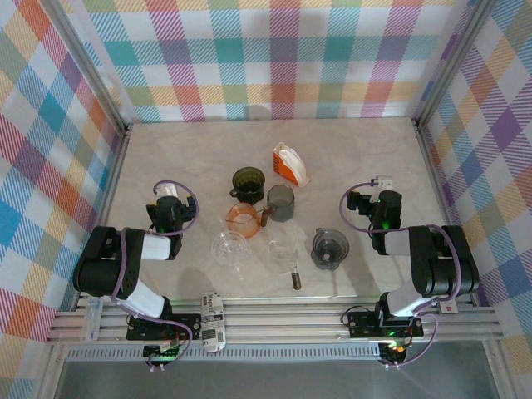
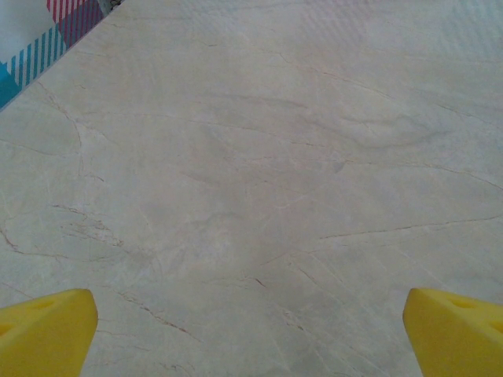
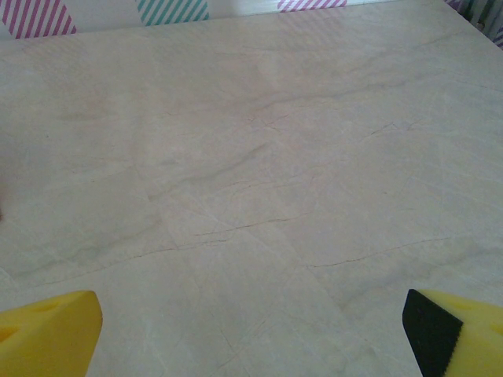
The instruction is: Place the coffee filter in the dripper
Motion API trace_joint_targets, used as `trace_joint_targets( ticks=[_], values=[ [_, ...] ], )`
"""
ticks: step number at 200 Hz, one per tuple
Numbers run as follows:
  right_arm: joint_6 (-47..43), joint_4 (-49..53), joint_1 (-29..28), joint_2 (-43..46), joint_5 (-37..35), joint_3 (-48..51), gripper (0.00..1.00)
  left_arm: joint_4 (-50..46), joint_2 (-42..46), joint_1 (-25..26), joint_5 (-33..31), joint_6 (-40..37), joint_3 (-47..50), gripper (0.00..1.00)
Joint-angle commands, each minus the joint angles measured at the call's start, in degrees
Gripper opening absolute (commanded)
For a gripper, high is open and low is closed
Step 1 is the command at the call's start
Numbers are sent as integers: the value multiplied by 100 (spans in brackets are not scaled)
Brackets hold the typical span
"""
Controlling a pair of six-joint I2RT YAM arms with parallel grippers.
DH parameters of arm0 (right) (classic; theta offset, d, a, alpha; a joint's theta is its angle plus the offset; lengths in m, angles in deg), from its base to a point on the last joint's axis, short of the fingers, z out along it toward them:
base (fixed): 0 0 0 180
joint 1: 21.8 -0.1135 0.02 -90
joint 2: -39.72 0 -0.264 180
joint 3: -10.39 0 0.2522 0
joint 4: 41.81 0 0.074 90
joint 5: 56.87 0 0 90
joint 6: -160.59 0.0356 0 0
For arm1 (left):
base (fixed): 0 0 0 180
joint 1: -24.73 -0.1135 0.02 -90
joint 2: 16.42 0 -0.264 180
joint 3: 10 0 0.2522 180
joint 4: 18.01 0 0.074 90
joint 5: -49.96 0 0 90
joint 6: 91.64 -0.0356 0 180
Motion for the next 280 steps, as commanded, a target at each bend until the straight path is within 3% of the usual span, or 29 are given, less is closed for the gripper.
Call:
trace_joint_targets(
  ticks=[1, 138, 151, 173, 204, 229, 254, 269, 280],
  values=[
    [-44, -160, -35, 0, 77, -31, 99, 179, -9, 49, -23, 51, -103, 100],
    [-21, -136, 0, 5, 158, -48, 99, 134, 84, 48, -51, 53, -98, 100],
    [-28, -153, 0, 26, 141, -26, 99, -168, 210, 56, 219, -60, -215, 100],
    [-8, 476, -7, 303, 77, -253, 99, -1516, 506, 123, -91, 1, -824, 100],
    [321, 2193, -52, 662, -388, -882, 99, -1921, 1047, 119, -230, 62, -939, 100],
    [476, 3038, -250, 762, -892, -1320, 99, -2036, 1664, 116, -424, 731, -987, 100],
    [510, 3405, -727, 1009, -2039, -1564, 99, -2900, 2037, 28, -643, 2273, -1485, 100],
    [1316, 3940, -756, 1068, -2453, -1857, 99, -3647, 2095, -66, -530, 3407, -1958, 100],
    [2413, 4716, -743, 1058, -2699, -2186, 99, -4552, 2103, -120, -462, 4185, -2349, 100]
  ],
)
